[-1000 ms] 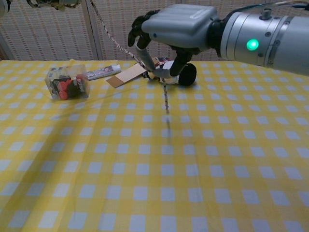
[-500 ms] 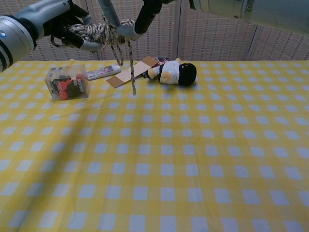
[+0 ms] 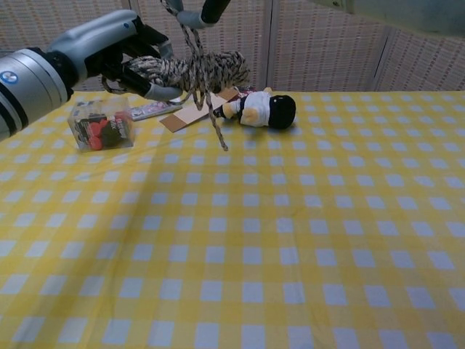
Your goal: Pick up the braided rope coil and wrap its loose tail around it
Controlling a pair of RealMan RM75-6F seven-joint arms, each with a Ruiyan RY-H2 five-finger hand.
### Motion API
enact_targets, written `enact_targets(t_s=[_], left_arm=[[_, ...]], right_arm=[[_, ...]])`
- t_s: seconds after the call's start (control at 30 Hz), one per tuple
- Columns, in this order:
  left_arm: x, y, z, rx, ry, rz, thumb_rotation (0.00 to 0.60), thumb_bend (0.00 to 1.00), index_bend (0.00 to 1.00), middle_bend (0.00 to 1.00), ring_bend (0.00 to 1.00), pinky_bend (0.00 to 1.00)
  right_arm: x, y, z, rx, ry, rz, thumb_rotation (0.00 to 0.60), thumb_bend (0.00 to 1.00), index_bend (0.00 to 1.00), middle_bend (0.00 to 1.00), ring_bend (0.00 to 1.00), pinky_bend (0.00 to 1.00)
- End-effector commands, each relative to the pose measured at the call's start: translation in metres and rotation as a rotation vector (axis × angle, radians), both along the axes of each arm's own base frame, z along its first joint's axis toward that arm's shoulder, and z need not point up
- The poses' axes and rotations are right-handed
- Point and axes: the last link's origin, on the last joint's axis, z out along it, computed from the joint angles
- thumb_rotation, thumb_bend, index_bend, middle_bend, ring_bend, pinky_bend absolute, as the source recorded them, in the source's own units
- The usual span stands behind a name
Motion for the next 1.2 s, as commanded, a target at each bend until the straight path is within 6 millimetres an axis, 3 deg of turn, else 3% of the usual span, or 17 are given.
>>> enact_targets(t_s=[0.03, 0.27, 0.7, 1.2], left_arm=[[0.001, -0.007, -0.001, -0.064, -0.049, -0.025, 0.591, 0.25, 0.73, 0.7, 0.56, 0.17], [0.005, -0.011, 0.005, -0.127, -0.142, -0.059, 0.572, 0.25, 0.73, 0.7, 0.56, 0.17], [0.012, -0.012, 0.024, -0.168, -0.341, -0.094, 0.593, 0.25, 0.73, 0.7, 0.56, 0.17], [0.018, 0.0, 0.047, -0.111, -0.467, -0.077, 0.6, 0.25, 0.73, 0.7, 0.56, 0.17]], right_arm=[[-0.004, -0.006, 0.001, -0.004, -0.006, -0.022, 0.6, 0.37, 0.64, 0.17, 0.0, 0.0], [-0.018, -0.017, -0.001, -0.007, -0.012, -0.065, 0.6, 0.37, 0.64, 0.17, 0.0, 0.0], [-0.044, -0.03, 0.0, 0.014, -0.072, -0.126, 0.6, 0.37, 0.64, 0.17, 0.0, 0.0], [-0.067, -0.021, -0.011, 0.075, -0.056, -0.165, 0.6, 0.37, 0.64, 0.17, 0.0, 0.0]])
